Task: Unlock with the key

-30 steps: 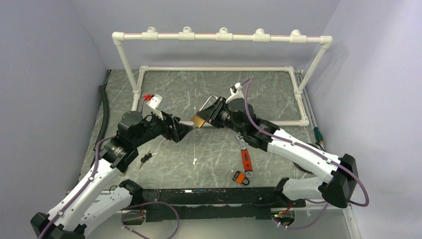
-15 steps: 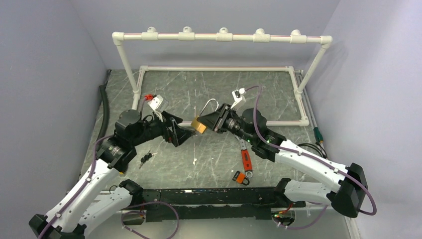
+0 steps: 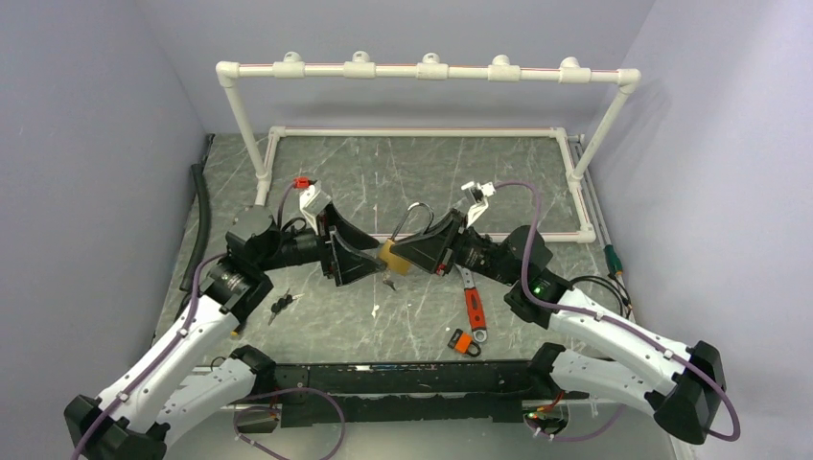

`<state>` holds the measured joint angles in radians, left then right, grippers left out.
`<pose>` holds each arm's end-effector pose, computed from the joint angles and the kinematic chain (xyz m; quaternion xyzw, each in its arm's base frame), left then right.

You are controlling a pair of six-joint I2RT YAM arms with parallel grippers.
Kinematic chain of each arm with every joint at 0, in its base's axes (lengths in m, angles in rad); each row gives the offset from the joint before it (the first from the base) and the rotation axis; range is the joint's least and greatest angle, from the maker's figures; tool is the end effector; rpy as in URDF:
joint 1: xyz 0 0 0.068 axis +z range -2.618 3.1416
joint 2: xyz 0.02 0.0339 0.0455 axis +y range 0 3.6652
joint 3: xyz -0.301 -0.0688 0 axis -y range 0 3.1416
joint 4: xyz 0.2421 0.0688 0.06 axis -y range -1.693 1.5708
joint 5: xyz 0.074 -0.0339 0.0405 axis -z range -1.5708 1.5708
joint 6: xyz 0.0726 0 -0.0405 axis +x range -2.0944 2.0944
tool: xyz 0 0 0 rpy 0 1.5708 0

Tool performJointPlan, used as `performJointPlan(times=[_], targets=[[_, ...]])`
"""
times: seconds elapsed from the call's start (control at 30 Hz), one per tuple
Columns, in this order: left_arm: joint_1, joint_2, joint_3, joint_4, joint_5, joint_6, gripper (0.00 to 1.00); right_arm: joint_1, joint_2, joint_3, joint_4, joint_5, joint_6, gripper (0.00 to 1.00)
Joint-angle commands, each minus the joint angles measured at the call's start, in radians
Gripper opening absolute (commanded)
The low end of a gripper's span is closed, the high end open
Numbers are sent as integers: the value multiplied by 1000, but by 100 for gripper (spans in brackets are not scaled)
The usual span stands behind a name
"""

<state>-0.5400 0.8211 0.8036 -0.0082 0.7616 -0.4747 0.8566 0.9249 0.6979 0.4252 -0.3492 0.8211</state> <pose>0.1325 -0.1378 0.3863 0.2810 0.6560 -0.5475 0.4370 0.1303 0.1883 0.3858 -0.1454 0.6216 0.6403 0.4273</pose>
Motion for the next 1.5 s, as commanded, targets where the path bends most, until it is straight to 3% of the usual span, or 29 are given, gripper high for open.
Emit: performJointPlan(times=[0.0,0.13,0.3,0.57,0.7,0.73,0.77,0.8,1.0,1.07,1.13,1.23,1.33,1.47], targets=[[2,25,-16,221,205,-129,74,-4,-23,14,230,-105,-23,0],[2,36,-41,339,254,-205,73,-4,-6,23,252,-125,-19,0],[2,58,-42,355,252,-221,58,-4,13,31,276,-135,-13,0],[2,96,-58,414,248,-261,47,-4,39,25,322,-135,6,0],[0,110,-61,421,250,-262,33,-4,49,25,335,-122,9,0],[0,112,-62,419,249,-259,23,-4,50,24,335,-115,9,0],[0,114,-63,413,246,-258,6,-4,52,21,339,-107,13,0],[0,113,-62,402,238,-254,0,-4,54,19,341,-103,16,0],[0,87,-32,217,148,-147,0,-4,40,20,274,-53,-2,2],[0,79,-12,136,117,-93,0,-4,31,28,230,-38,-22,17],[0,73,5,79,99,-60,0,-4,21,36,189,-25,-40,43],[0,65,34,13,80,-28,0,-4,-10,46,112,1,-73,65],[0,53,80,-96,66,18,0,-4,-54,53,44,41,-107,80],[0,47,138,-220,52,99,0,-4,-80,101,-90,110,-161,88]])
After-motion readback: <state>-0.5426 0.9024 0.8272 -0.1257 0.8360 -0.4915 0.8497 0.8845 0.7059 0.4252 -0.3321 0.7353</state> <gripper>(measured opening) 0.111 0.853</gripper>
